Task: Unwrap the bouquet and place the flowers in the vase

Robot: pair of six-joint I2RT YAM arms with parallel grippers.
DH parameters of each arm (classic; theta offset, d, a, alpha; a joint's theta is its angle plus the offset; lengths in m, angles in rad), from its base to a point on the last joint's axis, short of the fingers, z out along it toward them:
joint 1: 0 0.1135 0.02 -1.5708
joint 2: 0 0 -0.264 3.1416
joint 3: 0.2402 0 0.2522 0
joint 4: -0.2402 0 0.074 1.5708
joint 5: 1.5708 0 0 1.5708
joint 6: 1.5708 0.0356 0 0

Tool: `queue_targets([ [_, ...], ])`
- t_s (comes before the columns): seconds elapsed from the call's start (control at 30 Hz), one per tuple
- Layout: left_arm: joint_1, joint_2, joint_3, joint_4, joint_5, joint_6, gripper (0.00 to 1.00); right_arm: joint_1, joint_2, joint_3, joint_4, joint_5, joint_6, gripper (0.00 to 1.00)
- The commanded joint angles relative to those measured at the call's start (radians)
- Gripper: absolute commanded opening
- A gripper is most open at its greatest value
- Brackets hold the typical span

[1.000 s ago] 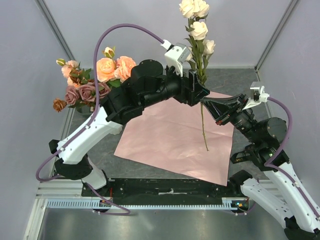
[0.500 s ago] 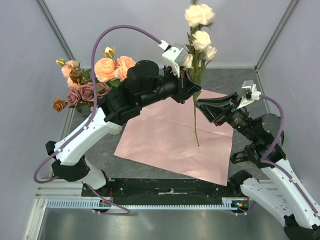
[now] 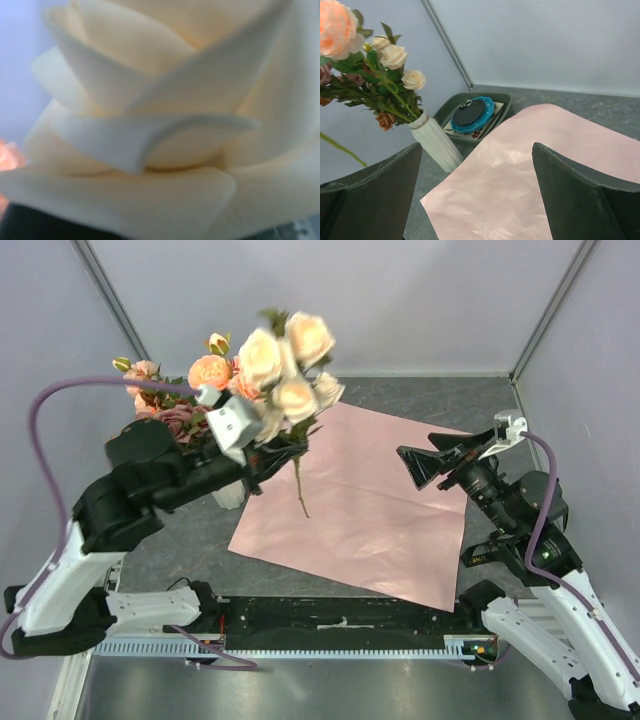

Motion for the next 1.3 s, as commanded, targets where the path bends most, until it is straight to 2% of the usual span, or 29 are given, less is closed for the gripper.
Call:
queue_targets([
  [0.0,0.001,-0.115,-0.098,-0.065,-0.113,0.214,0.02,-0.001,0.044,-0.004,-0.029,0.074,0.006,0.98],
  [0.03,0.001,-0.131,-0.144,-0.058,-0.205,0.247,0.02,0.001,0.056,-0.010,-0.024,0.071,0.014,0.98],
  [0.1,0.000,-0.169,-0.190,-0.039,-0.286,0.280,0.02,0.001,0.069,-0.015,-0.018,0.068,0.035,0.98],
  [0.23,0.001,-0.223,-0.335,0.101,-0.432,0.378,0.02,0.001,0.086,-0.022,-0.010,0.064,0.047,0.98],
  [0.33,0.001,-0.248,-0.388,0.170,-0.481,0.447,0.02,0.001,0.083,-0.028,-0.015,0.067,0.044,0.98],
  [0.53,0.001,-0.248,-0.397,0.314,-0.606,0.585,0.02,-0.001,0.076,-0.047,-0.018,0.073,0.044,0.98],
  [0.73,0.001,-0.260,-0.455,0.501,-0.639,0.646,0.02,0.001,0.081,-0.051,-0.013,0.068,0.049,0.98],
  [1.0,0.003,-0.208,-0.405,0.509,-0.710,0.686,0.02,0.001,0.064,-0.050,-0.027,0.073,0.038,0.98],
  [1.27,0.014,-0.200,-0.350,0.399,-0.698,0.665,0.02,0.001,0.064,-0.053,-0.032,0.074,0.038,0.98],
])
